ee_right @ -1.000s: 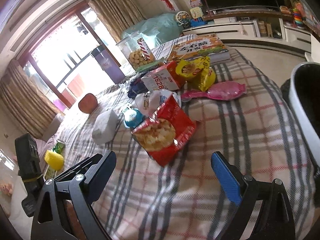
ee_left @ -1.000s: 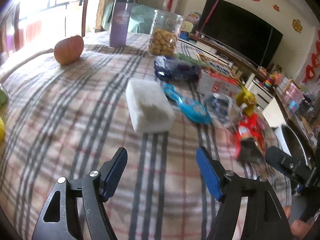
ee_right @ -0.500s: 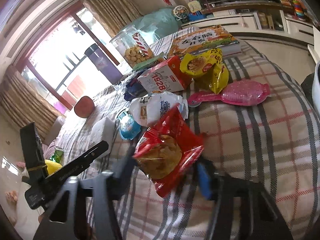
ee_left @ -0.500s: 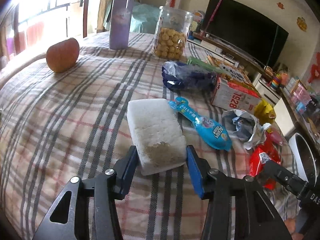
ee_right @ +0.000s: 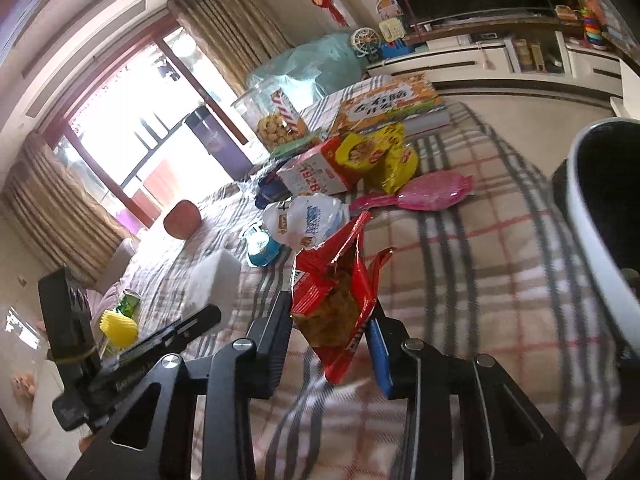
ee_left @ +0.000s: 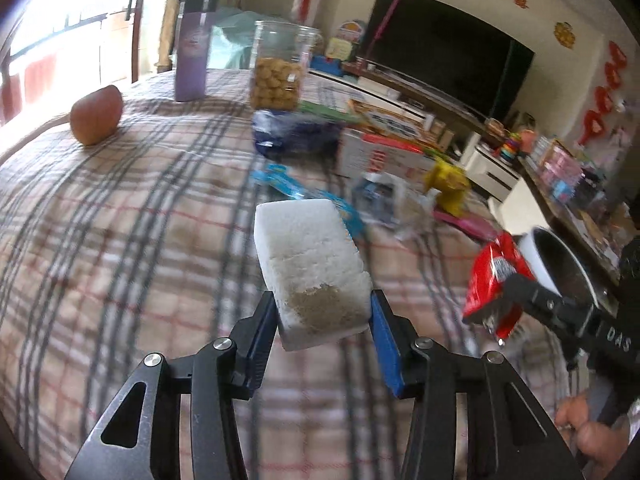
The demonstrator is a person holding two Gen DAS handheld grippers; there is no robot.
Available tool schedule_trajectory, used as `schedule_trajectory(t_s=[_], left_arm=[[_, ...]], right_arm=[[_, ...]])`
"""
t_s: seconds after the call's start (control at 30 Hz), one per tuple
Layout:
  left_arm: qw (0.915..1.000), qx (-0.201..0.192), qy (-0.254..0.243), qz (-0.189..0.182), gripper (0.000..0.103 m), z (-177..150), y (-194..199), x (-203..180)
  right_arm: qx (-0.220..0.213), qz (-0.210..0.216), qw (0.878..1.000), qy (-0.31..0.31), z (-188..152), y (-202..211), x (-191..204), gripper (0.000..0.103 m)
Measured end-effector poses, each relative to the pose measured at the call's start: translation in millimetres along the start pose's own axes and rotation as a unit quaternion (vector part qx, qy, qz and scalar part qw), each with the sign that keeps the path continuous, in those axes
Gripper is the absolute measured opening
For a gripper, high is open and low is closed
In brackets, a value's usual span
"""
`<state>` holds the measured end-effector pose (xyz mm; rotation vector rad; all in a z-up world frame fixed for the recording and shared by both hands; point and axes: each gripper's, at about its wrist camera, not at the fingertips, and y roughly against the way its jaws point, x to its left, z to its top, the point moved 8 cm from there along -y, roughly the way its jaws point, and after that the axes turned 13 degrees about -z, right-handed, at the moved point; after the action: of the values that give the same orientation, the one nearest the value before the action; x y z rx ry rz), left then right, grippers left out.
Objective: Collect trash
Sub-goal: 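Carry the sponge and red chip bag over the bin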
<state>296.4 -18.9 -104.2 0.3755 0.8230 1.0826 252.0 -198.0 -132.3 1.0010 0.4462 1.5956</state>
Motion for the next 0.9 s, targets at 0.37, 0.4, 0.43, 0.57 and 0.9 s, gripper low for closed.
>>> schedule_trajectory(t_s=[0.37,0.4,0.43,0.57,0.9], left_arm=[[0.9978,0.016,-0.043,-0.048,0.045,-13.0,-1.5,-56.5],[0.9973,0.019,-0.047,-0.052,0.045,-14.2,-3.1,-61.5],[0.9971,0.021,-0.05,-0.055,0.045,-14.9,-4.8,-65.0],[0.9955,0.028,-0.063,-0.066,0.045,-16.5,-12.0,-79.4],[0.991,0.04,-0.091,-0.09,0.045,-18.1,-31.2,-120.9]], right_arm=[[-0.028,-0.024,0.999,-0.011,2.9,39.7,-35.1,0.036],[-0.029,-0.027,0.999,-0.012,2.9,41.3,-38.0,0.036],[-0.031,-0.029,0.999,-0.014,2.9,43.7,-42.0,0.036],[-0.037,-0.041,0.998,-0.024,3.5,53.9,-60.3,0.036],[-0.054,-0.056,0.996,-0.05,9.4,77.7,-96.3,0.036]])
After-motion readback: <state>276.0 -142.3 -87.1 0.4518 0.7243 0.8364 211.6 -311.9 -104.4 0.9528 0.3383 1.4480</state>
